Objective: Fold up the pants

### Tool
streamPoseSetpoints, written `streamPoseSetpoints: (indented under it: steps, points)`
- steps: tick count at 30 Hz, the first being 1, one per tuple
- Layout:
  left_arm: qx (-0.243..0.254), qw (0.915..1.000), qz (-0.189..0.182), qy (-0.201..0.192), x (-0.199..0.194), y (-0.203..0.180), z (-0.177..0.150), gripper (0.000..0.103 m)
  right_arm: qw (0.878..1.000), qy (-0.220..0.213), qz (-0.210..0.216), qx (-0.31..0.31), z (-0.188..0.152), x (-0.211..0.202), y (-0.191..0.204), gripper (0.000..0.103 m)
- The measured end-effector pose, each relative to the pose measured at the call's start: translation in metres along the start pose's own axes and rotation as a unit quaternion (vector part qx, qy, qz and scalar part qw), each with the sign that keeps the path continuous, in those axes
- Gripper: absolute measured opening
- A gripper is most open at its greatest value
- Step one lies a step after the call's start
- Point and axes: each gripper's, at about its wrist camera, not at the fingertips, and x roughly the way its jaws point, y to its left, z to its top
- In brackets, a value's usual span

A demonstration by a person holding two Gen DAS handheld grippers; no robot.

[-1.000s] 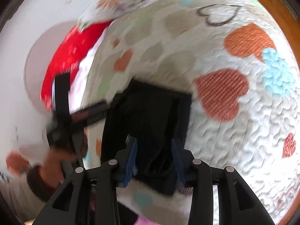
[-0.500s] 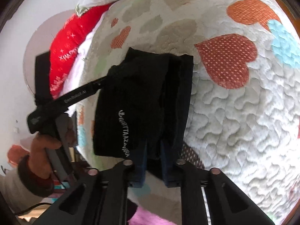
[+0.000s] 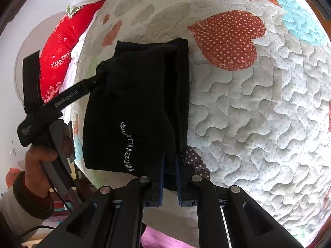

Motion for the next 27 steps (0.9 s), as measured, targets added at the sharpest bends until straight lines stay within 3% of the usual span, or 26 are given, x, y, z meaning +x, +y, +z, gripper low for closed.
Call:
streamPoseSetpoints:
  steps: [4, 6, 8, 9, 10, 15, 17, 18, 21, 27]
  points:
    - [-0.008, 0.9999, 0.010, -0.007, -0.009, 0.010, 0.004, 0.075, 1.000, 0.004, -0.003, -0.007, 0.003, -0.006, 0.009, 0.010]
    - [-0.015, 0.9998, 0.012, -0.006, -0.012, 0.016, 0.007, 0.074, 1.000, -0.026, -0.004, -0.015, 0.010, -0.022, 0.018, 0.015]
    - [-0.016, 0.9997, 0.015, -0.011, -0.016, 0.021, 0.008, 0.074, 0.998, -0.067, -0.002, -0.022, 0.017, -0.044, 0.023, 0.029]
    - [-0.017, 0.9996, 0.016, -0.015, -0.018, 0.023, 0.008, 0.074, 0.996, -0.082, 0.001, -0.022, 0.022, -0.051, 0.024, 0.048]
    - [-0.017, 0.9996, 0.016, -0.016, -0.018, 0.024, 0.009, 0.074, 0.995, -0.097, -0.001, -0.021, 0.029, -0.055, 0.024, 0.059]
    - [-0.012, 0.9997, 0.019, -0.009, -0.007, 0.022, 0.011, 0.075, 0.995, -0.093, -0.014, -0.024, 0.068, -0.030, 0.025, 0.056]
    - [-0.008, 0.9997, 0.021, -0.009, -0.004, 0.019, 0.012, 0.075, 0.996, -0.092, -0.006, -0.018, 0.080, -0.019, 0.026, 0.044]
    - [-0.006, 0.9997, 0.021, -0.009, -0.002, 0.018, 0.012, 0.075, 0.996, -0.092, 0.001, -0.014, 0.084, -0.016, 0.027, 0.034]
    - [-0.004, 0.9998, 0.019, -0.008, 0.002, 0.014, 0.014, 0.075, 0.996, -0.089, -0.016, -0.008, 0.089, -0.009, 0.026, 0.019]
    - [0.000, 0.9998, 0.016, -0.008, 0.009, 0.009, 0.017, 0.075, 0.996, -0.076, -0.039, 0.002, 0.093, -0.003, 0.014, 0.015]
